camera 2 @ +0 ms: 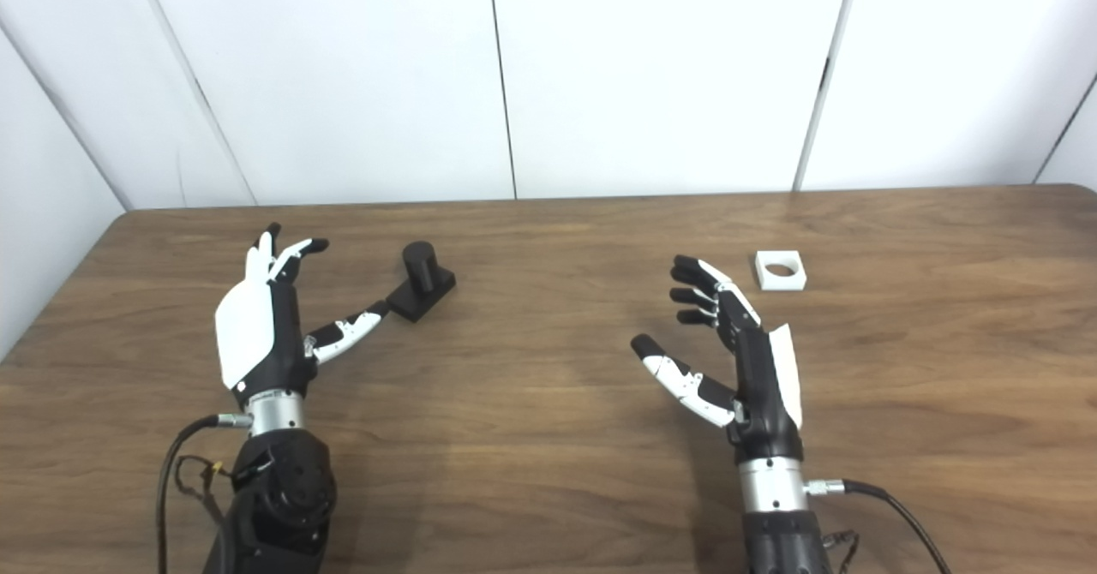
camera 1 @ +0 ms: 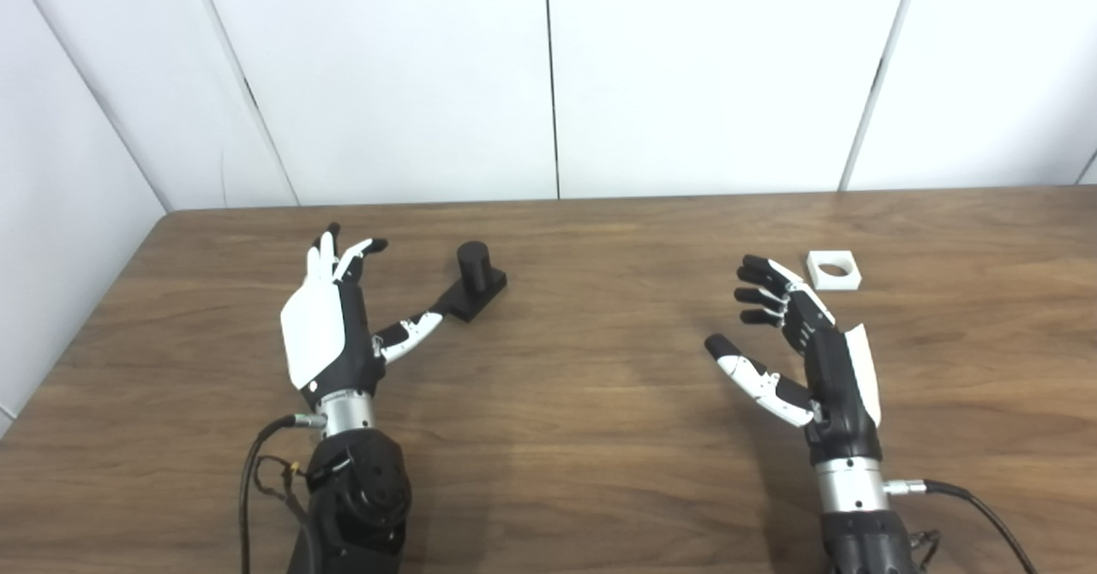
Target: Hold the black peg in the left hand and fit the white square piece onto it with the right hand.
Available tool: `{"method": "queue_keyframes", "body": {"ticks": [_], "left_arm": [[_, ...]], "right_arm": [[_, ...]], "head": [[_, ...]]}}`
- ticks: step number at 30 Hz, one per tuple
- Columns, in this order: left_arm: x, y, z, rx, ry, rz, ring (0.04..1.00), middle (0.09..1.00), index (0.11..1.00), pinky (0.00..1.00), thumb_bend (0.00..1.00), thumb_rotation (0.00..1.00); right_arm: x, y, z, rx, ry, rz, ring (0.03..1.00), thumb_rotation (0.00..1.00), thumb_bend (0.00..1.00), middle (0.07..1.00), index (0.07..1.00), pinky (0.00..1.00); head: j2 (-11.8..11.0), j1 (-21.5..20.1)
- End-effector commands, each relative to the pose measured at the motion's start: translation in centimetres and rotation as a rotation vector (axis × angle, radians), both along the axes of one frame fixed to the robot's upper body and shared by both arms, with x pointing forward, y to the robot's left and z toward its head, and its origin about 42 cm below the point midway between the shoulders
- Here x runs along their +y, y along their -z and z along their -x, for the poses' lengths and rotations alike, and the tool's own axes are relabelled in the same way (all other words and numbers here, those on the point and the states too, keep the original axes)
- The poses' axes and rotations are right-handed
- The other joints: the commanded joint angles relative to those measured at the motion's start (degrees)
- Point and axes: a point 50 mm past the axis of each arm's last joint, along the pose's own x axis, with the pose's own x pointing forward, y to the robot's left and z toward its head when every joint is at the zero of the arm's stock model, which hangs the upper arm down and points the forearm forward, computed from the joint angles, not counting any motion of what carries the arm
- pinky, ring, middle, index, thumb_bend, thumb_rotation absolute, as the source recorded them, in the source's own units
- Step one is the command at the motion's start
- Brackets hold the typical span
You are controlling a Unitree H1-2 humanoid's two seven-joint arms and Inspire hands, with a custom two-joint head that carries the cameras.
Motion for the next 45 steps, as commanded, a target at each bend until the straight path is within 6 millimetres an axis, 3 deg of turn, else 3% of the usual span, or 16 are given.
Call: {"method": "queue_keyframes", "body": {"ticks": [1, 16, 30, 38, 45], "left_arm": [[0.4, -2.0, -1.8, -0.077, -0.013, -0.046, 1.0, 1.0, 0.746, 1.0, 0.85, 0.32], [0.7, 0.1, -4.1, 0.08, 0.015, -0.069, 1.0, 1.0, 0.714, 1.0, 0.96, 0.49], [-0.7, 0.5, -3.2, 0.107, 0.112, -0.042, 1.0, 1.0, 0.679, 1.0, 1.0, 0.51], [-1.5, 0.3, -2.6, 0.108, 0.14, -0.02, 1.0, 1.0, 0.682, 1.0, 1.0, 0.47], [-2.2, 0.5, -3.3, 0.112, 0.127, -0.016, 1.0, 1.0, 0.682, 1.0, 0.98, 0.45]], "right_arm": [[-0.3, 2.0, 0.8, 0.069, 0.014, 0.0, 0.736, 0.32, 0.57, 0.793, 0.801, 0.66], [-0.1, 1.8, 0.6, 0.064, 0.013, 0.009, 0.736, 0.3, 0.56, 0.798, 0.802, 0.66], [-0.1, 1.9, 0.4, 0.066, 0.019, 0.008, 0.735, 0.32, 0.56, 0.801, 0.803, 0.65], [0.0, 1.9, 0.5, 0.064, 0.02, 0.006, 0.735, 0.31, 0.55, 0.805, 0.807, 0.65], [-0.1, 1.9, 0.7, 0.063, 0.021, 0.007, 0.739, 0.31, 0.55, 0.805, 0.806, 0.66]], "head": [[0.1, 0.1], [0.2, -0.2], [0.4, -0.3], [0.6, -0.3], [0.9, -0.3]]}}
